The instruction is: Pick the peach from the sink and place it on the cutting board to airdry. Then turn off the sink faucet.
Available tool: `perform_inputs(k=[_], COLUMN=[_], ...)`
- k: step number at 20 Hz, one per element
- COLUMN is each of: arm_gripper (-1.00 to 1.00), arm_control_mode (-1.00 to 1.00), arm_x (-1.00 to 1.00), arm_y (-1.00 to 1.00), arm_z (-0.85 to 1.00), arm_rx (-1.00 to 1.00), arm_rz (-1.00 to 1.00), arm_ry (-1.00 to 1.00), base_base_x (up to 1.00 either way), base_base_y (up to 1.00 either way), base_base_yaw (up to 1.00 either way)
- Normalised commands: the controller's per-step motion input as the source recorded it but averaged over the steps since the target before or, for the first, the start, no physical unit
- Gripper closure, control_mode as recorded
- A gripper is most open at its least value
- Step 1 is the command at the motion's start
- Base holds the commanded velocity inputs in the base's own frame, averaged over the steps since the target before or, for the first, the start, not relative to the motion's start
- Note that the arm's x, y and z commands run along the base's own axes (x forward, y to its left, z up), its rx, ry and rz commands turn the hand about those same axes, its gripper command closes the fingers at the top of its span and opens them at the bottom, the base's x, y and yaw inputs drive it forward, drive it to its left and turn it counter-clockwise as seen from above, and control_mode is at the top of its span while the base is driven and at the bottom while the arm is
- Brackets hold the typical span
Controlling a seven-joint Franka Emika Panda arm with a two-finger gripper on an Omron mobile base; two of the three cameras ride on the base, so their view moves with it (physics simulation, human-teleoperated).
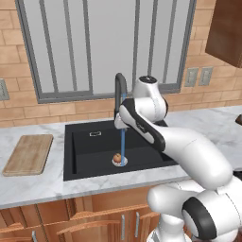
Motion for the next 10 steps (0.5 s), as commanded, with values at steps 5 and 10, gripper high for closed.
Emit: perform_inputs(k=[5, 10], arm_gripper=[-1.00, -1.00], arm_control_mode=[-1.00, -1.00], arm_x=[0.24, 0.16], arm_y=[0.00, 0.00], arm_z=[-0.21, -0.21], arm_rx=[0.00, 0.00], arm_rz=[0.05, 0.02], arm_ry=[0.00, 0.00], base_base_x=[0.00, 0.00], base_base_y=[0.00, 0.00], base_base_yaw=[0.00, 0.00])
